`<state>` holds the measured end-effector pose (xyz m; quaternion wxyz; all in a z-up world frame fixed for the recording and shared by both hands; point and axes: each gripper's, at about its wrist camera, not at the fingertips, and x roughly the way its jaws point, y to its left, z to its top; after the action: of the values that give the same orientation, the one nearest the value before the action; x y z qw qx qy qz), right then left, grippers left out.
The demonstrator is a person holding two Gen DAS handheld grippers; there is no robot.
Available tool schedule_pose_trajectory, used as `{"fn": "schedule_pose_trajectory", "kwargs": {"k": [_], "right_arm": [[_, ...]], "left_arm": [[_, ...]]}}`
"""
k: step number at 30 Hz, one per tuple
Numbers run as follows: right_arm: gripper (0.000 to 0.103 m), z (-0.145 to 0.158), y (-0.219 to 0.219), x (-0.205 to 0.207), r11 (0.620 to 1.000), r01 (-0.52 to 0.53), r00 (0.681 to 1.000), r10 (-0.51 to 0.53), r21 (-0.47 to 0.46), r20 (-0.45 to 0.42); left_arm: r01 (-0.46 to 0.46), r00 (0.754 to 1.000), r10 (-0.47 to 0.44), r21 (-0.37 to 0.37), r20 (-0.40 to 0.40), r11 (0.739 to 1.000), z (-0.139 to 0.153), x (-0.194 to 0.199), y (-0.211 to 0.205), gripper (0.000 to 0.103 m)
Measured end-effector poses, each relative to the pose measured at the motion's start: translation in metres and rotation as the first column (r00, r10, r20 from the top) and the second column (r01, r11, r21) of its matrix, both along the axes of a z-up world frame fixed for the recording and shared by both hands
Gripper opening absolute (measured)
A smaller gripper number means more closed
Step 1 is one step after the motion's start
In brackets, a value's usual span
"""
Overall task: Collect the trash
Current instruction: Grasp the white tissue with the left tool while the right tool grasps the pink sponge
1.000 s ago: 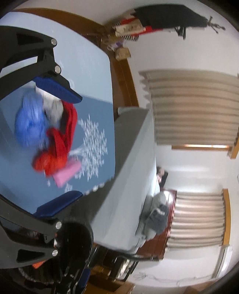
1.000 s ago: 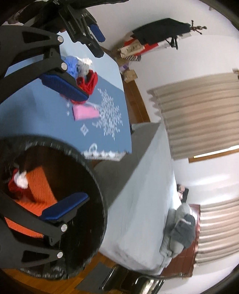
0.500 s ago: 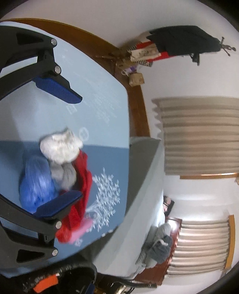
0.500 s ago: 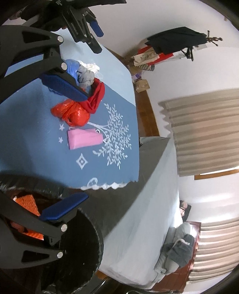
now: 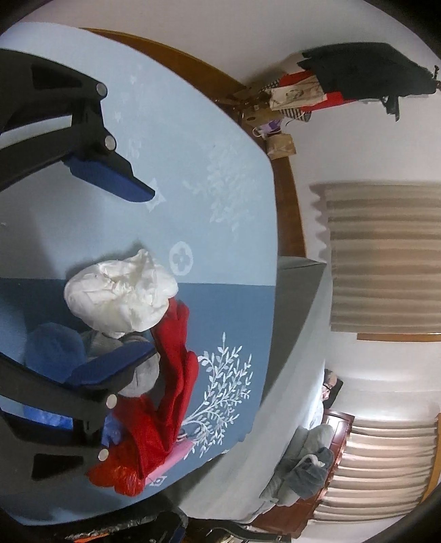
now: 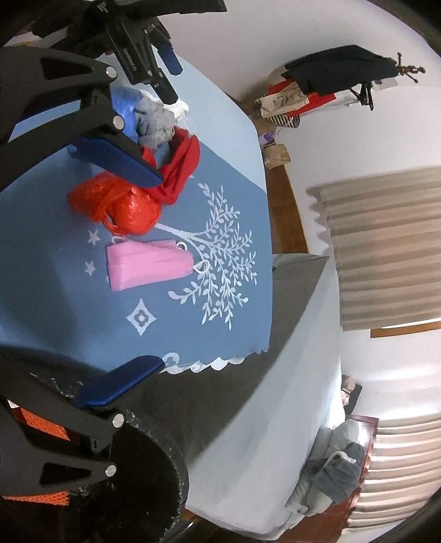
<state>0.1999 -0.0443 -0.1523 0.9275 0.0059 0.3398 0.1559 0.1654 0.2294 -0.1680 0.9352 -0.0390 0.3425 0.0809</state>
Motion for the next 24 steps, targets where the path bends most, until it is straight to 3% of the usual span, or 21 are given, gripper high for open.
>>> {"fn": "schedule_pose_trajectory", "kwargs": {"k": [3, 5, 7, 24], "right_arm": [[0.093, -0.005, -0.001, 0.008, 1.0, 0.018, 1.0, -0.018, -0.003, -0.011], [0.082, -0.01, 0.0, 0.015, 1.0, 0.023, 0.999, -0.023, -0.012, -0.027], [0.08, -0.015, 0.001, 0.021, 0.999, 0.027, 0.999, -0.027, -0.017, -0.041], [0.052, -0.053, 0.014, 0.044, 0.999, -0.019, 0.985, 0.013, -0.038, -0.174]], "left_arm": [[0.007, 1.0, -0.007, -0.009, -0.015, 1.0, -0.004, 0.004, 0.0, 0.075], [0.012, 1.0, -0.012, -0.022, -0.028, 1.0, -0.008, 0.007, 0.001, 0.07], [0.013, 0.999, -0.015, -0.034, -0.034, 0.999, -0.01, 0.008, 0.003, 0.066], [0.034, 0.998, -0.036, -0.027, -0.053, 0.999, -0.012, 0.013, -0.001, 0.058]]}}
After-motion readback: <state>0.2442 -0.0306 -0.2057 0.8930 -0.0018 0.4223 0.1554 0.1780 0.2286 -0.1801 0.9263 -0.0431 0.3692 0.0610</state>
